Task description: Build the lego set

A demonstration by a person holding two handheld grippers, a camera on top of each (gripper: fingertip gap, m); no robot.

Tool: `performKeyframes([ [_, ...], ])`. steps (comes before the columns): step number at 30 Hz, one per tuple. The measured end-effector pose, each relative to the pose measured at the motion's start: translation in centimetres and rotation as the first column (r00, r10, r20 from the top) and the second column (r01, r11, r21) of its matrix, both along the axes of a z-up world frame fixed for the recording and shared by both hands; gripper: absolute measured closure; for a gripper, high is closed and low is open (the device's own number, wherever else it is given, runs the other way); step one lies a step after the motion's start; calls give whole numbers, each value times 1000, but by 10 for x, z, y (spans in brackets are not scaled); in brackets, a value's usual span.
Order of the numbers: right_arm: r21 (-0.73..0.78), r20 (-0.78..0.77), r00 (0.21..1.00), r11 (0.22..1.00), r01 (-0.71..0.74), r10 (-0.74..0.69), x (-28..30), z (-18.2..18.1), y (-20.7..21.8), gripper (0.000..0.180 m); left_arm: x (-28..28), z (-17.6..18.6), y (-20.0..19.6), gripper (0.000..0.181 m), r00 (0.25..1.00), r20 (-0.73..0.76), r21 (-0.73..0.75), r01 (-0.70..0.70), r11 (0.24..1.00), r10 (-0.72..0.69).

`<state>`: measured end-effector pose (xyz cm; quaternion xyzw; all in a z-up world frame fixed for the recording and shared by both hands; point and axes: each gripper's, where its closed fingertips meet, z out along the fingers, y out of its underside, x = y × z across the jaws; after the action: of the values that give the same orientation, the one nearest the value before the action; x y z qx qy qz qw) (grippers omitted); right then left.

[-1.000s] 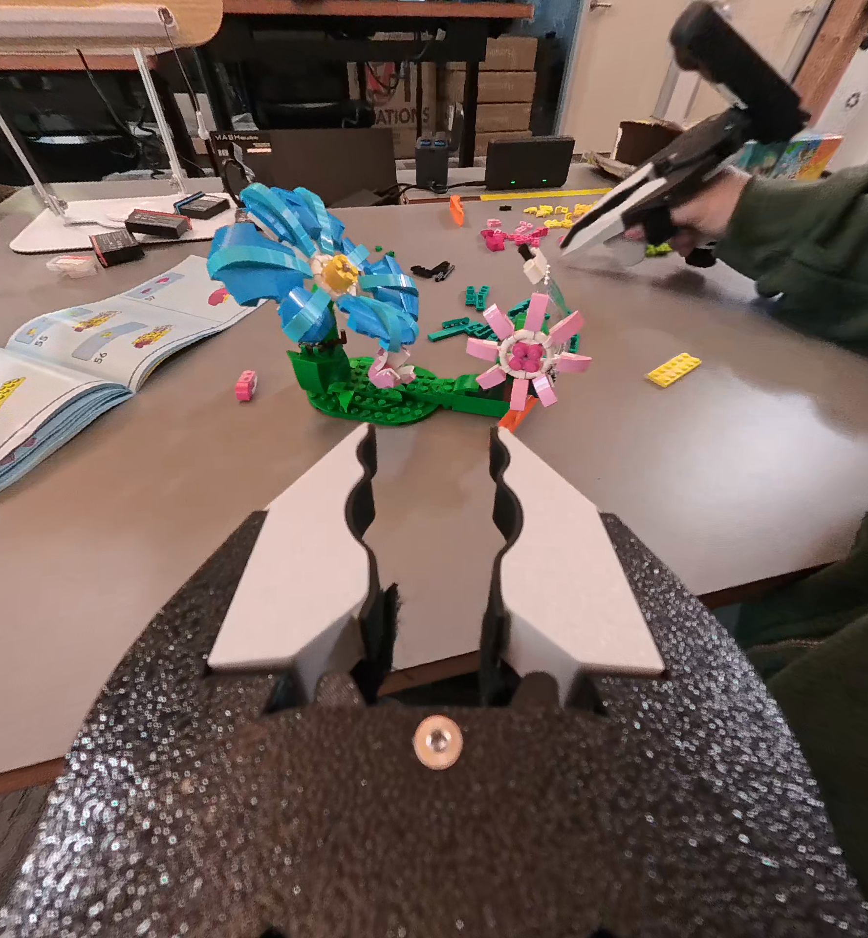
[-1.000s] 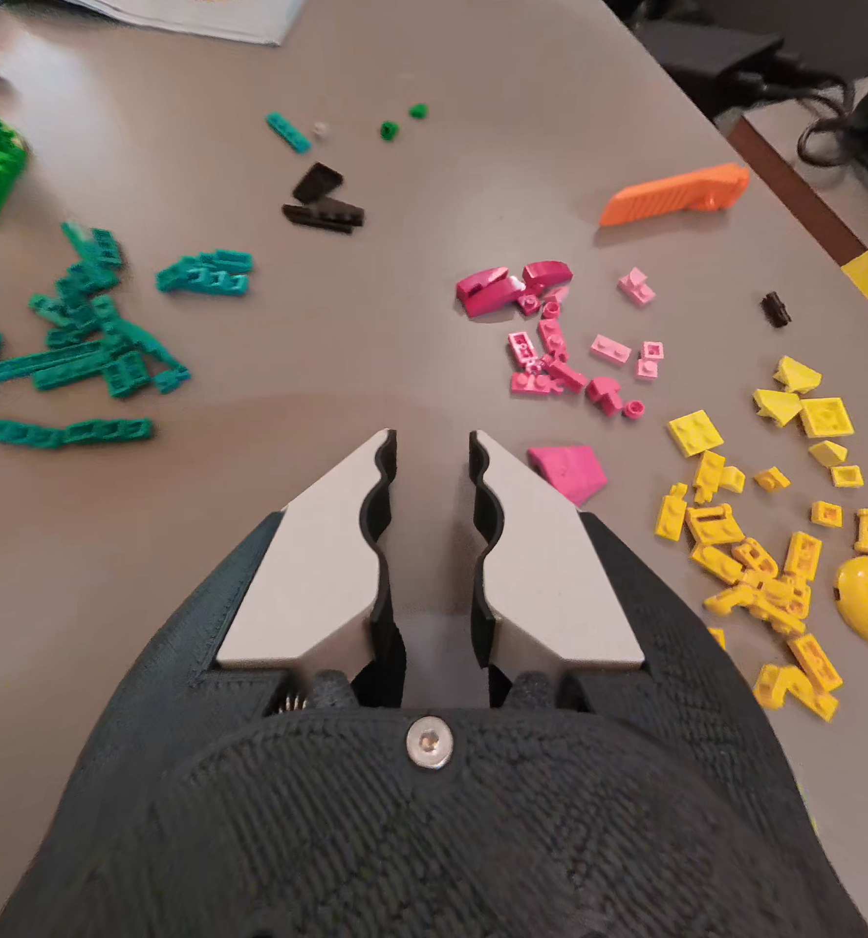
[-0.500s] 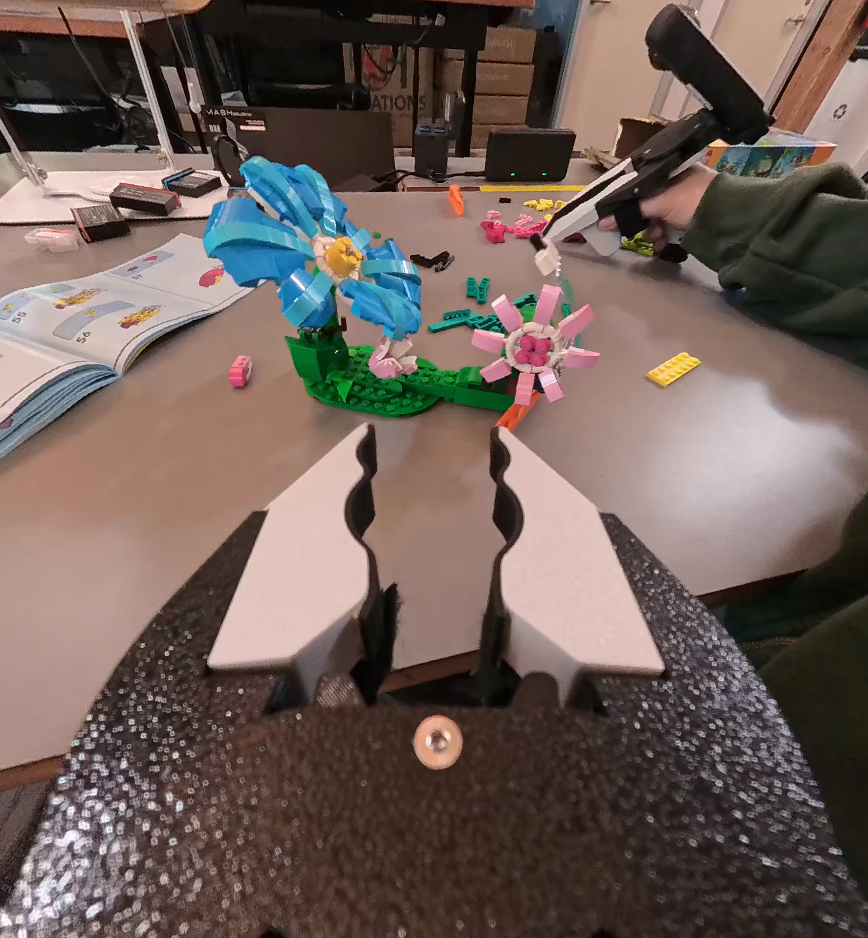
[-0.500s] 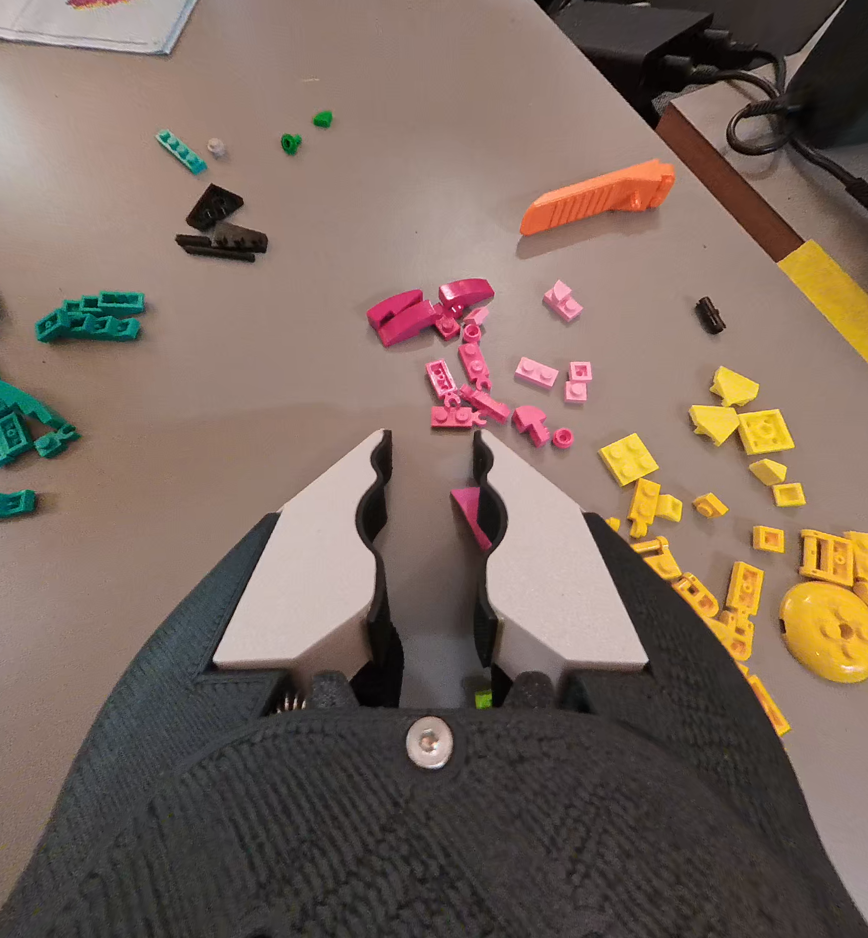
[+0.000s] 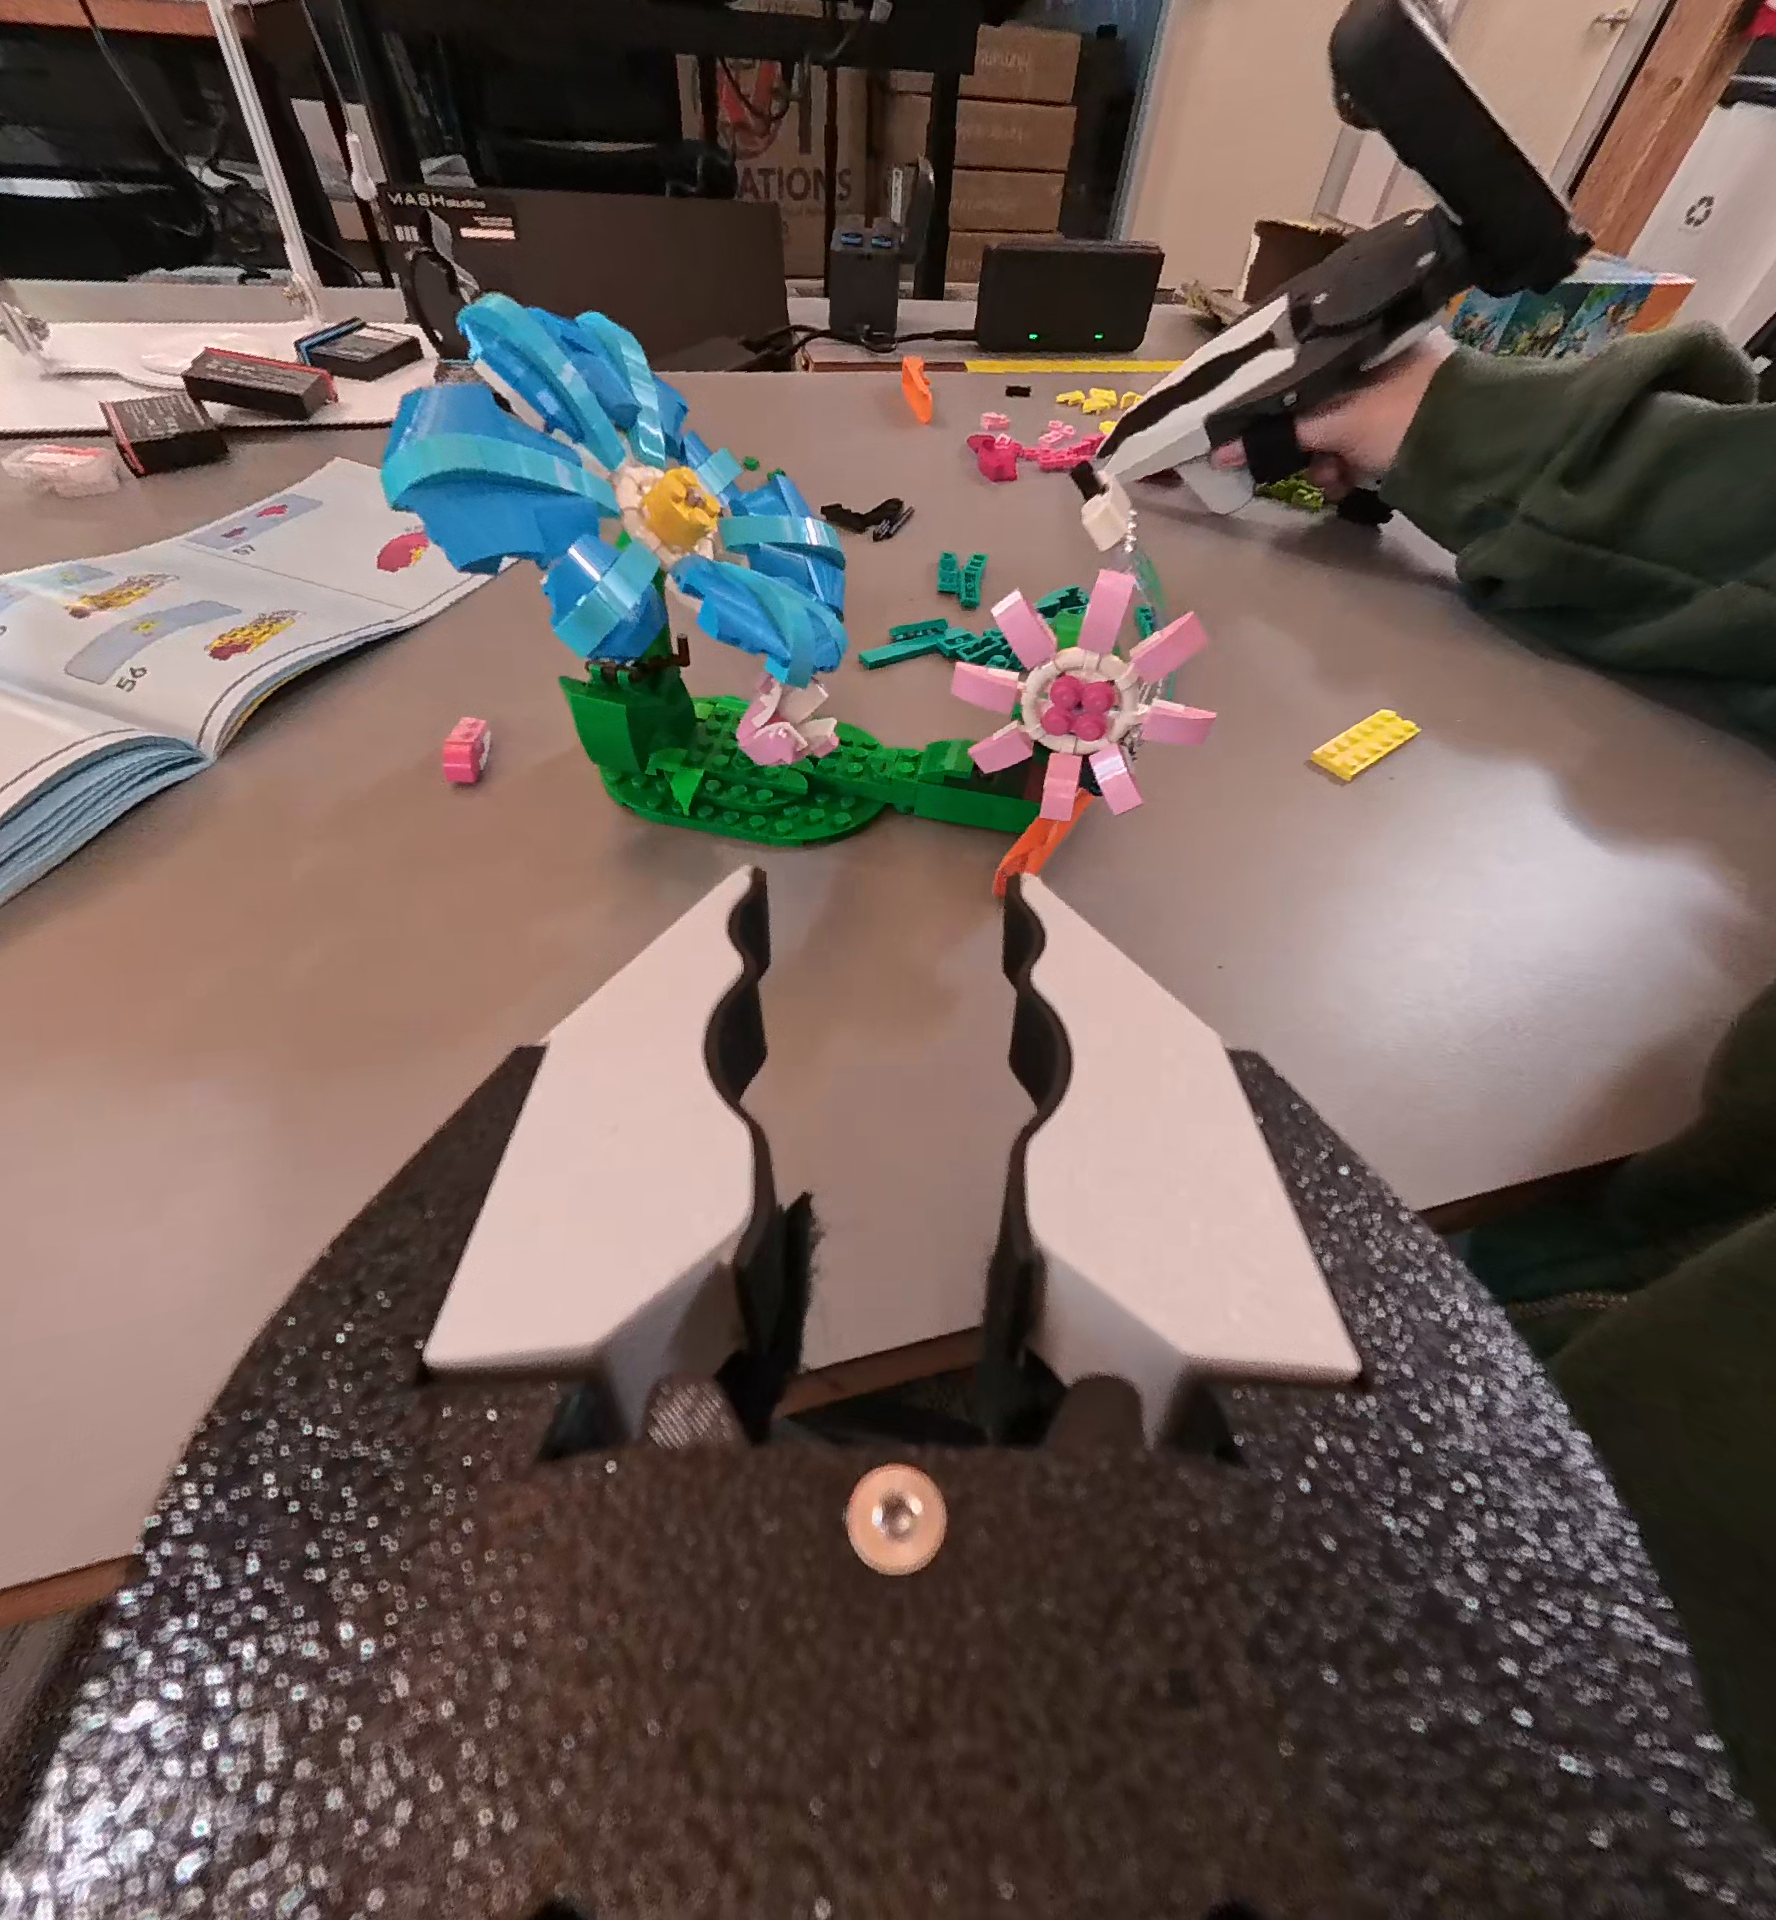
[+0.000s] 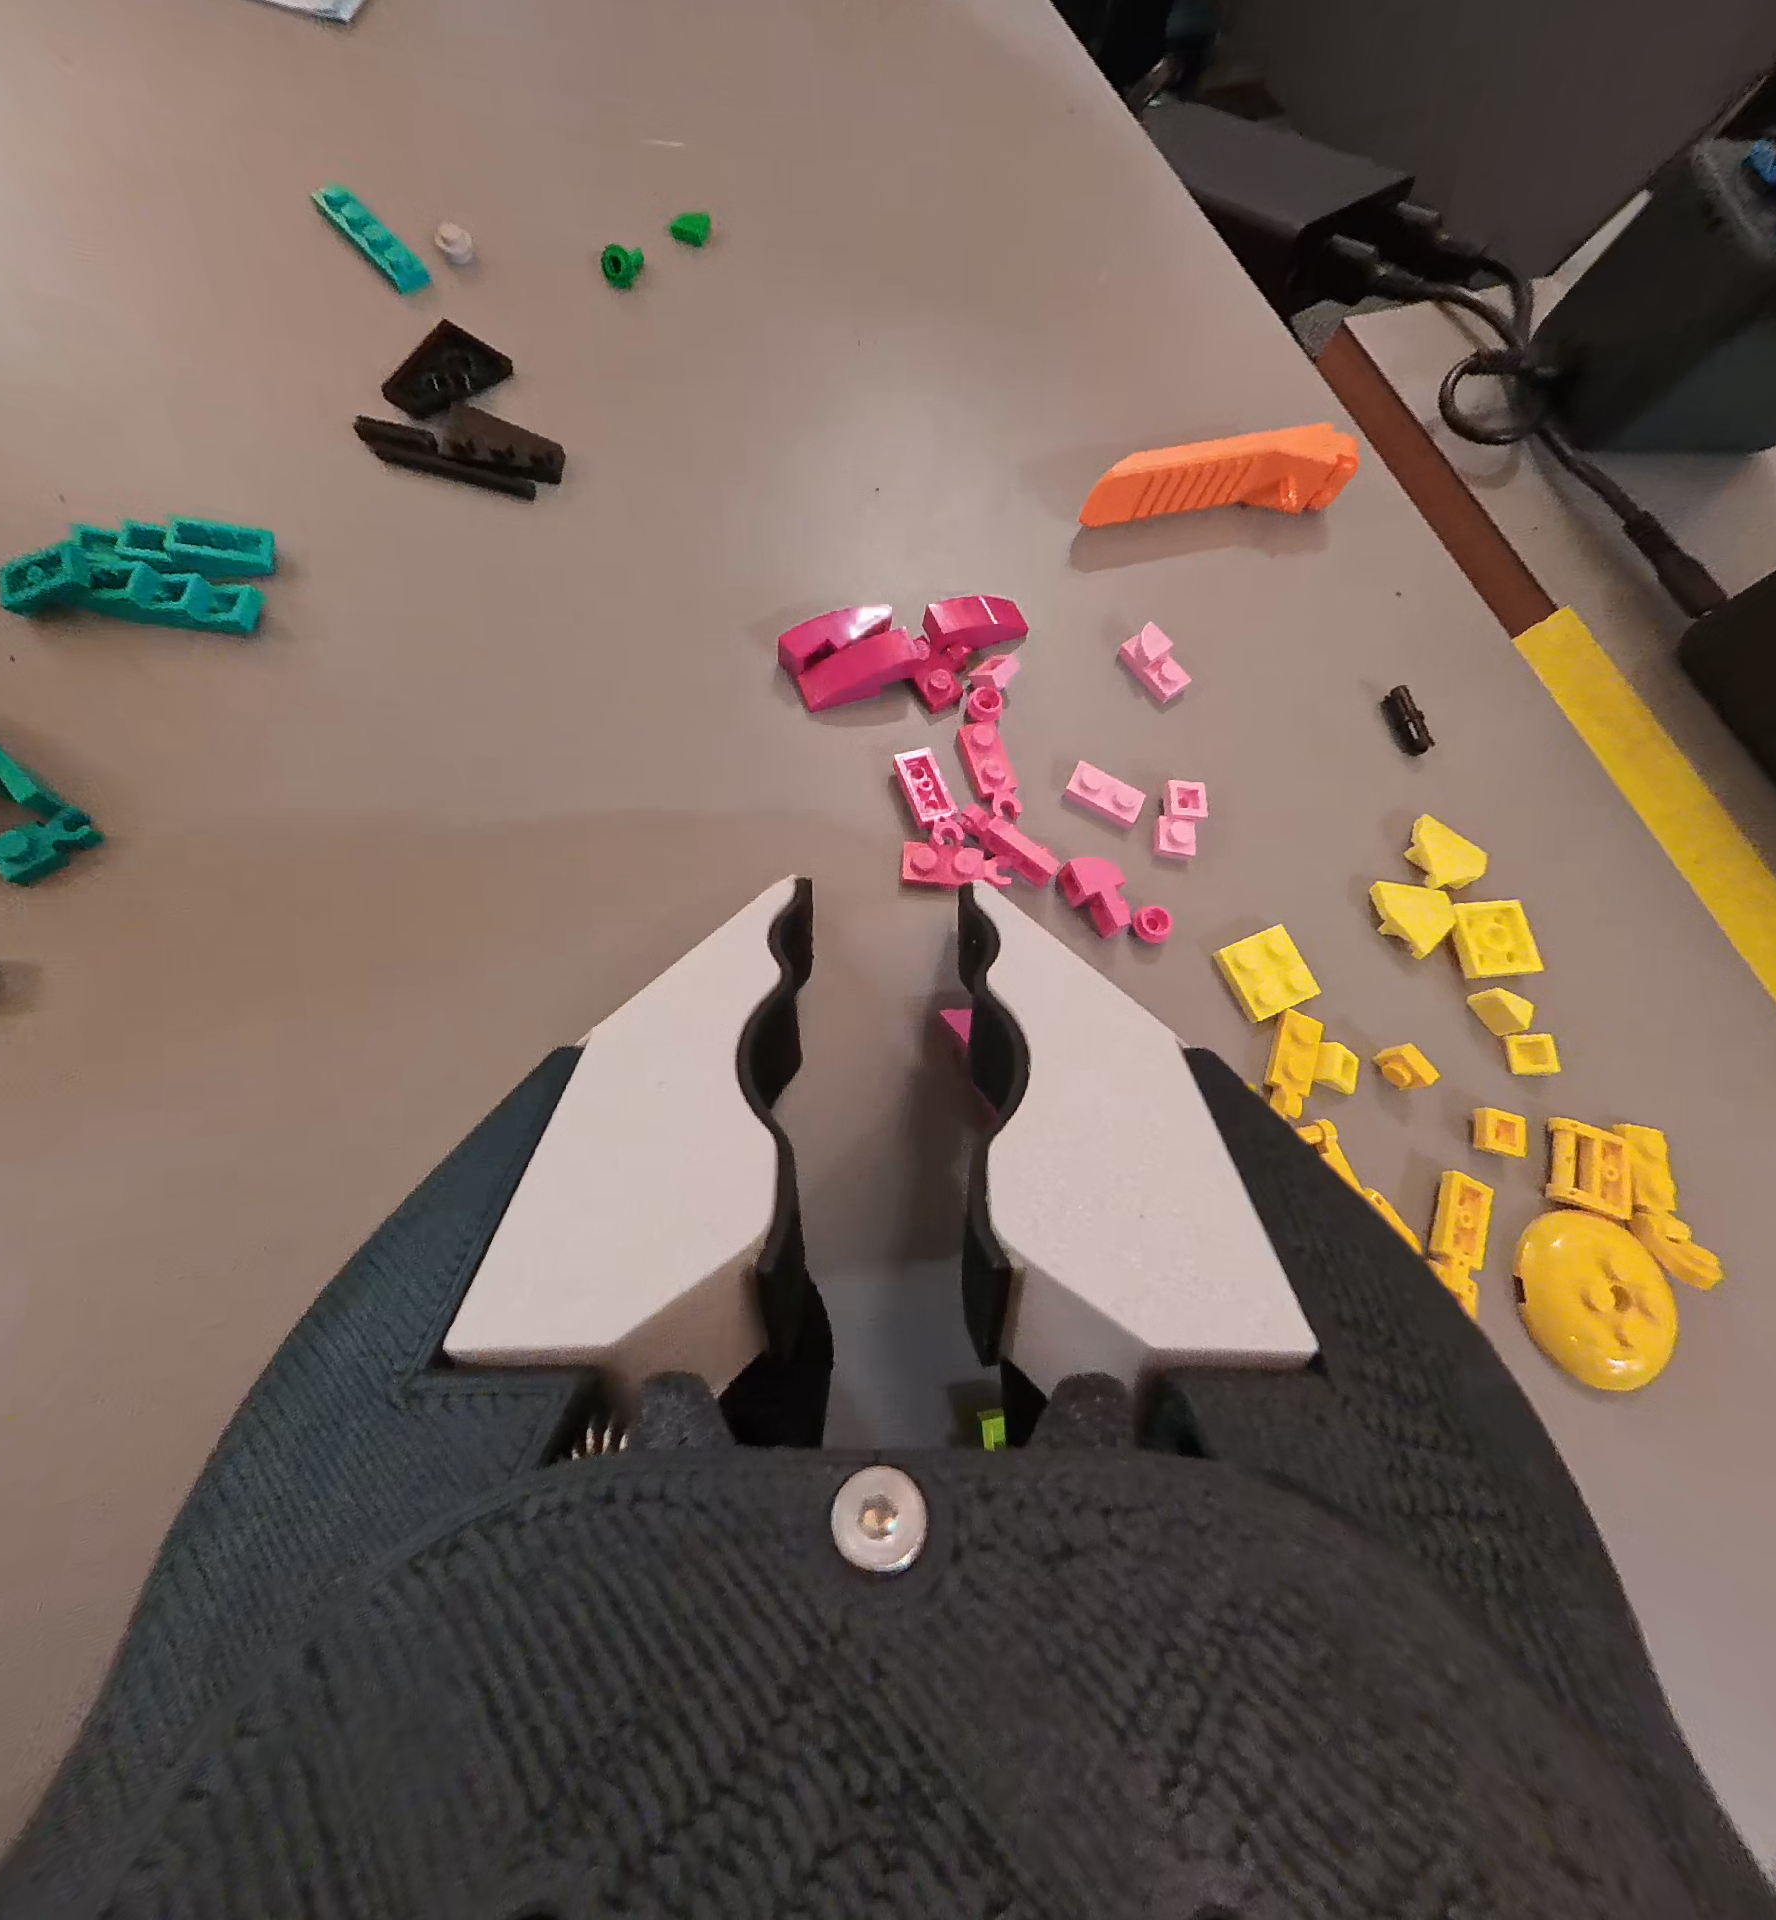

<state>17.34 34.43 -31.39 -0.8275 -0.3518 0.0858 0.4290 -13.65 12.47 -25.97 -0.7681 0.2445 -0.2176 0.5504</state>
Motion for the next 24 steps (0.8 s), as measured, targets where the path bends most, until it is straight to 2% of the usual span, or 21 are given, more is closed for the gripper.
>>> performKeyframes([
  [2, 79, 27, 999, 996, 28, -30, 3, 6, 3, 147, 0, 0, 0, 137, 1000, 5, -3, 4, 1000, -4],
  [5, 332, 6, 994, 938, 98, -106, 16, 40, 7, 148, -1, 0, 0, 137, 1000, 3, -5, 3, 1000, -3],
  [9, 455, -107, 964, 850, 266, -244, 50, 73, 11, 153, -2, 1, 0, 138, 1000, 11, -5, 2, 1000, -2],
  [13, 462, -173, 950, 830, 312, -261, 60, 79, 11, 155, -1, -2, -1, 138, 1000, 12, -16, 9, 1000, -8],
  [20, 422, -80, 982, 886, 191, -173, 39, 61, 12, 158, 0, -3, -1, 139, 1000, 16, -22, 15, 1000, -14],
  [24, 399, -82, 982, 897, 191, -173, 39, 58, 13, 160, 0, -2, -2, 139, 1000, 18, -23, 15, 1000, -15],
])
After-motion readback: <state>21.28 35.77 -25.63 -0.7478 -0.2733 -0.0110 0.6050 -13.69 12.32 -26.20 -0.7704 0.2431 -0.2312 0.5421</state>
